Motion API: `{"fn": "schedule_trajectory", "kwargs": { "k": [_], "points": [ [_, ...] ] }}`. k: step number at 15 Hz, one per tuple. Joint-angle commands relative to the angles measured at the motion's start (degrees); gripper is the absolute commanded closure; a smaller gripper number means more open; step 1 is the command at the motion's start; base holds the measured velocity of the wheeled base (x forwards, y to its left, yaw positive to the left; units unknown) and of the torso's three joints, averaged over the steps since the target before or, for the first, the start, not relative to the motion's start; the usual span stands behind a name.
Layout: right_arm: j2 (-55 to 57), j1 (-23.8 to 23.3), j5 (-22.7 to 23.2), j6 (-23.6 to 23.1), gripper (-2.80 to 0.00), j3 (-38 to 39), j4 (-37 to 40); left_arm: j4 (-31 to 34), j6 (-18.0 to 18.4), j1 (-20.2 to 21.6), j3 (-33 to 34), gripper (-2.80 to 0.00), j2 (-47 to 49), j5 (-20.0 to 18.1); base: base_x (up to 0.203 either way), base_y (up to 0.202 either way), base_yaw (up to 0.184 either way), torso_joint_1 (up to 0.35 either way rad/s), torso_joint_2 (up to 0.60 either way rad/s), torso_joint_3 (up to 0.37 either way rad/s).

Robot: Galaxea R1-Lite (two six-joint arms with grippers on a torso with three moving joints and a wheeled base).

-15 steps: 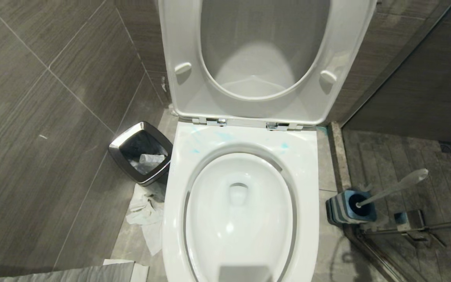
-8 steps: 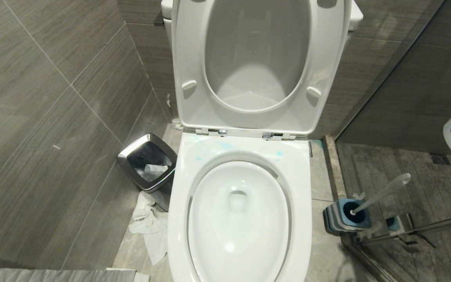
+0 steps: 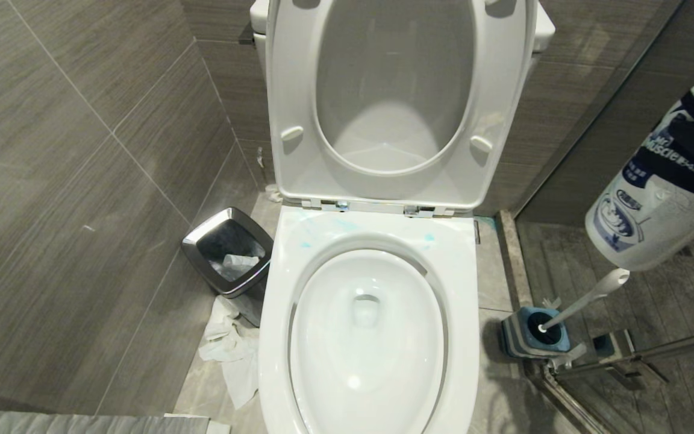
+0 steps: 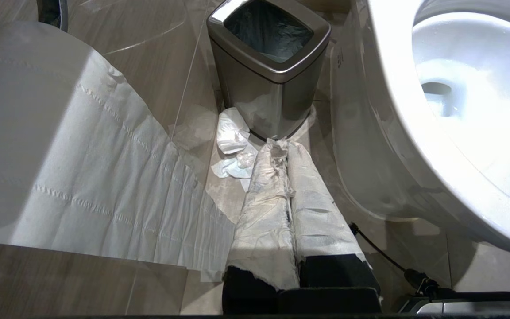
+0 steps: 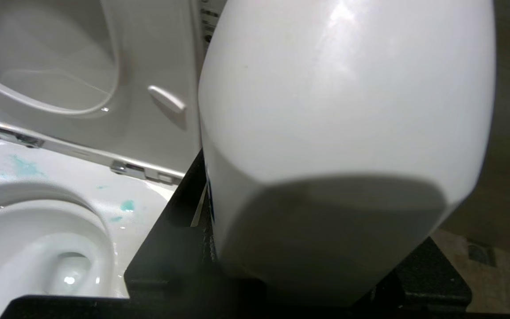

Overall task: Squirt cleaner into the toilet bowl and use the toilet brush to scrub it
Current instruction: Pour in the cleaning agent

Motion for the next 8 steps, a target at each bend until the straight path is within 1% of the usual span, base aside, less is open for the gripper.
{"fn": "schedule_trajectory", "kwargs": {
  "k": [1, 3, 5, 6, 7, 8],
  "points": [
    [6.6, 8.9, -6.5, -0.2, 0.00, -0.5, -2.3, 0.0, 0.1, 0.0, 0.1, 0.00, 0.0, 0.0, 0.000, 0.000, 0.000, 0.000, 0.00, 0.000],
    [10.9, 15.9, -11.5, -0.2, 0.00, -3.1, -2.8, 0.0, 0.1, 0.0, 0.1, 0.00, 0.0, 0.0, 0.000, 0.000, 0.000, 0.000, 0.00, 0.000],
    [15.9, 21.1, -16.4, -0.8, 0.00, -7.8, -2.9, 0.0, 0.1, 0.0, 0.1, 0.00, 0.0, 0.0, 0.000, 0.000, 0.000, 0.000, 0.00, 0.000],
    [18.1, 23.1, -18.7, -2.0, 0.00, -9.8, -2.9, 0.0, 0.1, 0.0, 0.1, 0.00, 0.0, 0.0, 0.000, 0.000, 0.000, 0.000, 0.00, 0.000],
    [19.5, 24.0, -19.8, -4.3, 0.00, -10.8, -2.8, 0.0, 0.1, 0.0, 0.1, 0.00, 0.0, 0.0, 0.000, 0.000, 0.000, 0.000, 0.00, 0.000],
    [20.2, 24.3, -20.2, -8.1, 0.00, -11.2, -2.8, 0.0, 0.1, 0.0, 0.1, 0.00, 0.0, 0.0, 0.000, 0.000, 0.000, 0.000, 0.00, 0.000]
  ]
}}
